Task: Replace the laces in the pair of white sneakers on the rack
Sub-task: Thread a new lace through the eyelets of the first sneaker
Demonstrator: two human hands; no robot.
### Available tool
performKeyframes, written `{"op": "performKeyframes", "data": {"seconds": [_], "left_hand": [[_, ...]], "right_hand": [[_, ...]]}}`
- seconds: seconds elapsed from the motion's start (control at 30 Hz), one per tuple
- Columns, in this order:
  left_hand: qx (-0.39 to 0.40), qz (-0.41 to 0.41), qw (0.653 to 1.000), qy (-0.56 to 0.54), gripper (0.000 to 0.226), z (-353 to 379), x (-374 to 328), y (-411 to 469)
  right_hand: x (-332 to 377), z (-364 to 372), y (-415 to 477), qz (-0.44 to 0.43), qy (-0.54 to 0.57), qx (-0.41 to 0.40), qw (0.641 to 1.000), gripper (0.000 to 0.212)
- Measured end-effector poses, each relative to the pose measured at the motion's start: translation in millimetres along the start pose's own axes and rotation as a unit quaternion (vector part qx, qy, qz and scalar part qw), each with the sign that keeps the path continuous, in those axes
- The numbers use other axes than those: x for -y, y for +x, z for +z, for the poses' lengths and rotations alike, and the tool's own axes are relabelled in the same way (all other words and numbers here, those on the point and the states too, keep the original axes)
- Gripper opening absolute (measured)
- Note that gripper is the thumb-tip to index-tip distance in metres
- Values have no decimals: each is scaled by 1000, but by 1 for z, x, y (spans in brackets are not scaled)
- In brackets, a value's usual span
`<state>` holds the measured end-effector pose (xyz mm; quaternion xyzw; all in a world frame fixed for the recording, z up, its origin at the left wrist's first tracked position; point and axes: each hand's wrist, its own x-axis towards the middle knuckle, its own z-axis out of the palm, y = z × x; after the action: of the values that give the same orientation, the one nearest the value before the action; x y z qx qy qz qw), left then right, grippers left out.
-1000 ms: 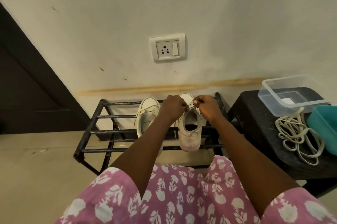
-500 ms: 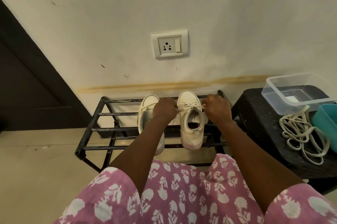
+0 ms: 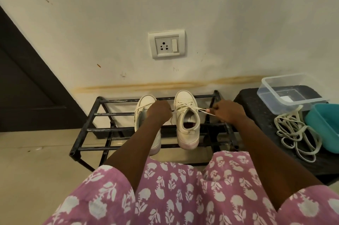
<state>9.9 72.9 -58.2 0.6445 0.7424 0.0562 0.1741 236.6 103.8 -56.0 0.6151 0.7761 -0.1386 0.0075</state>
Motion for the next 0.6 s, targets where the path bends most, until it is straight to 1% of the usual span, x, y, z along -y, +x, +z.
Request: {"op": "performKeyframes", "data": {"seconds": [0.07,0.13,0.23,0.37,0.43,0.5,0.57,0.6], "left_hand": [[1,0,1000,-1,21,0,-1,0],[3,-1,1000,2,21,0,-3,0],[-1,9,1000,22,22,3,-5,-2],[-15,21,999,44,23,4,-5,-5],[-8,20,999,45,24,3,-5,-5],[2,18,999,41,24,1,-3,-4],[12,25,999,43,25,1,-3,-1],[18,31,998,46,25,0,-3,0]], "right_hand": [[-13,-5,-7,18,-48,-2,999,37],[-24,-12,-15,53,-83,-36,994,30],[-32,-21,-23,144,-80,-87,983,24],[-28,-21,-25,252,-83,-111,958,17],[-26,-23,-26,288,-75,-132,945,17],[-24,-26,-27,295,-73,-128,944,20],[-19,-28,-26,268,-74,-82,957,25],[-14,-29,-23,240,-66,-50,967,28]]}}
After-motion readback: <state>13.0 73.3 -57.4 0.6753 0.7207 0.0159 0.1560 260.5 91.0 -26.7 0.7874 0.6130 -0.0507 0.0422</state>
